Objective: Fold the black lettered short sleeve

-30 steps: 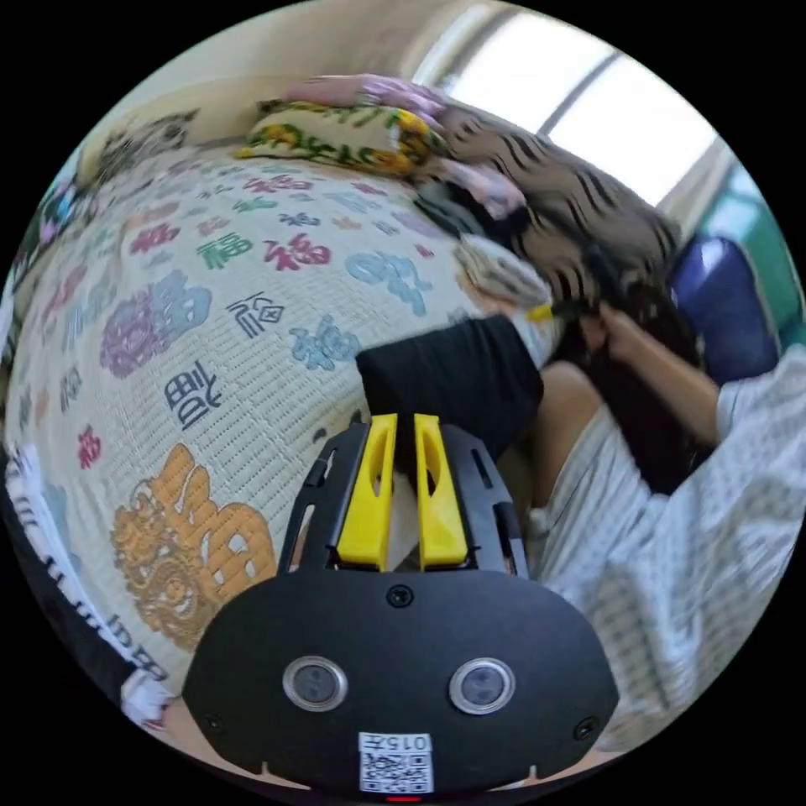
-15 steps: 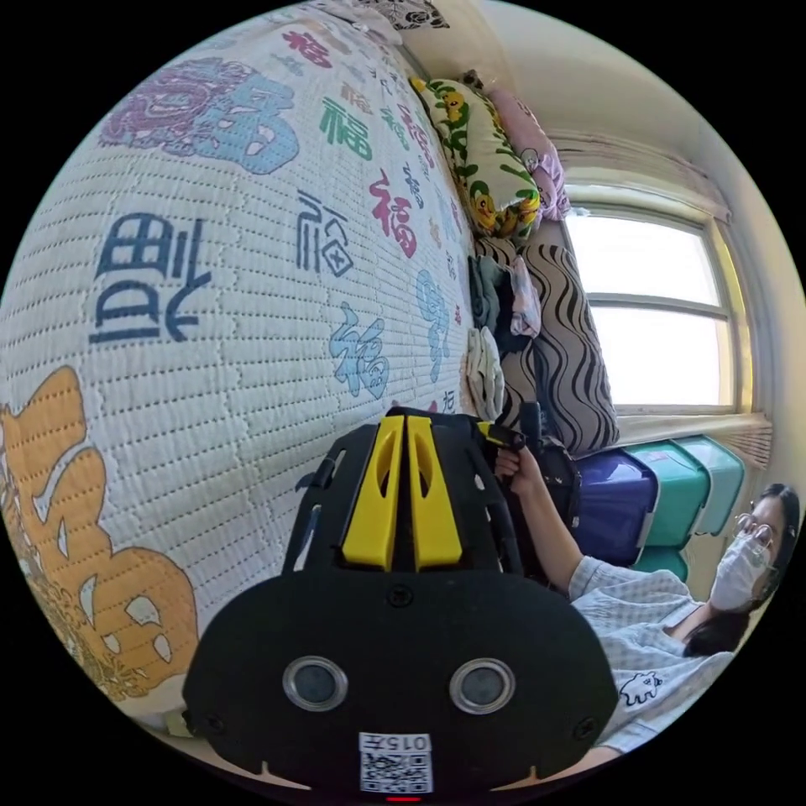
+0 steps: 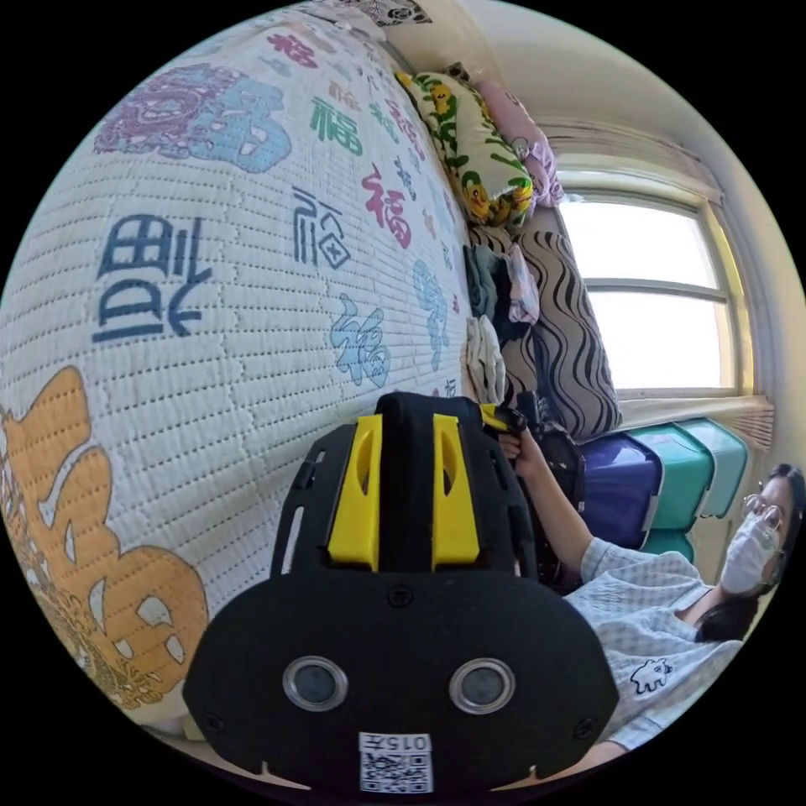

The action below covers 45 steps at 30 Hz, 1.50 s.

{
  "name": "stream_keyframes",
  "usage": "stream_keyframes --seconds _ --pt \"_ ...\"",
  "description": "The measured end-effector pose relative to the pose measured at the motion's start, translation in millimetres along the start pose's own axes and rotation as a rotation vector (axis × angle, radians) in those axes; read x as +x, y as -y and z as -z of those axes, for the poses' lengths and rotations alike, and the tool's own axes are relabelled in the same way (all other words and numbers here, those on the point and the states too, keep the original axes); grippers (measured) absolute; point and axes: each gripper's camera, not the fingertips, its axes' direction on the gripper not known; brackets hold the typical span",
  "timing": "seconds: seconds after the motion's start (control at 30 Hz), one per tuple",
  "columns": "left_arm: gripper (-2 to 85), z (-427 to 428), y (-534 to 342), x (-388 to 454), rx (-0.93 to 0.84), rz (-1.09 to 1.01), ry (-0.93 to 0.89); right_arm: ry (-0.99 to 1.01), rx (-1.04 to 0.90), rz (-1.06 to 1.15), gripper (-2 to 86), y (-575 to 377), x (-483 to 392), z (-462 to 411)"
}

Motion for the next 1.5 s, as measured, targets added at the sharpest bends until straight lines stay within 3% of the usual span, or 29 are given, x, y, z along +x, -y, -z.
stream_keyframes --seconds 0.13,0.2,0.27,0.43,0.67,0.87,1.1,1.17,1.3,1.5 --pt "1.9 -18.3 21.9 -5.3 -0.087 0.001 -0.047 -0.008 -0.114 -0.011 2.4 22.2 1.9 -17.6" --pt "0.8 -15.5 27.1 -6.6 -0.087 0.006 0.022 -0.123 -0.05 -0.015 1.0 20.0 0.3 -6.7" --pt "0.8 -13.7 26.9 -9.3 -0.08 0.003 0.057 -0.111 -0.026 -0.05 0.7 15.0 11.9 3.2" --pt "4.4 -24.2 23.5 -17.0 -0.032 -0.009 0.065 -0.068 -0.015 0.001 2.8 1.2 18.1 -0.7" --pt "10.6 -28.9 -33.3 -10.2 -0.212 -0.085 0.076 -0.047 -0.173 0.049 10.3 -55.0 15.2 -15.5" --pt "4.4 -53.6 -57.6 -24.5 -0.197 -0.037 -0.001 -0.108 -0.248 0.063 4.2 -70.8 13.0 -46.3" --pt "0.9 -45.5 -67.3 -15.8 -0.146 -0.07 0.121 -0.254 -0.266 0.115 0.5 -93.1 2.0 -51.2" --pt "1.0 -47.8 -69.5 -19.8 -0.158 -0.067 0.14 -0.217 -0.264 0.086 0.4 -98.7 11.1 -58.5" --pt "2.0 -64.3 -70.2 -27.4 -0.15 -0.082 0.208 -0.195 -0.246 0.022 1.4 -102.5 27.7 -73.4" --pt "8.4 -59.4 -69.4 -26.6 -0.151 -0.097 0.141 -0.154 -0.227 0.151 9.4 -104.4 15.0 -55.0"
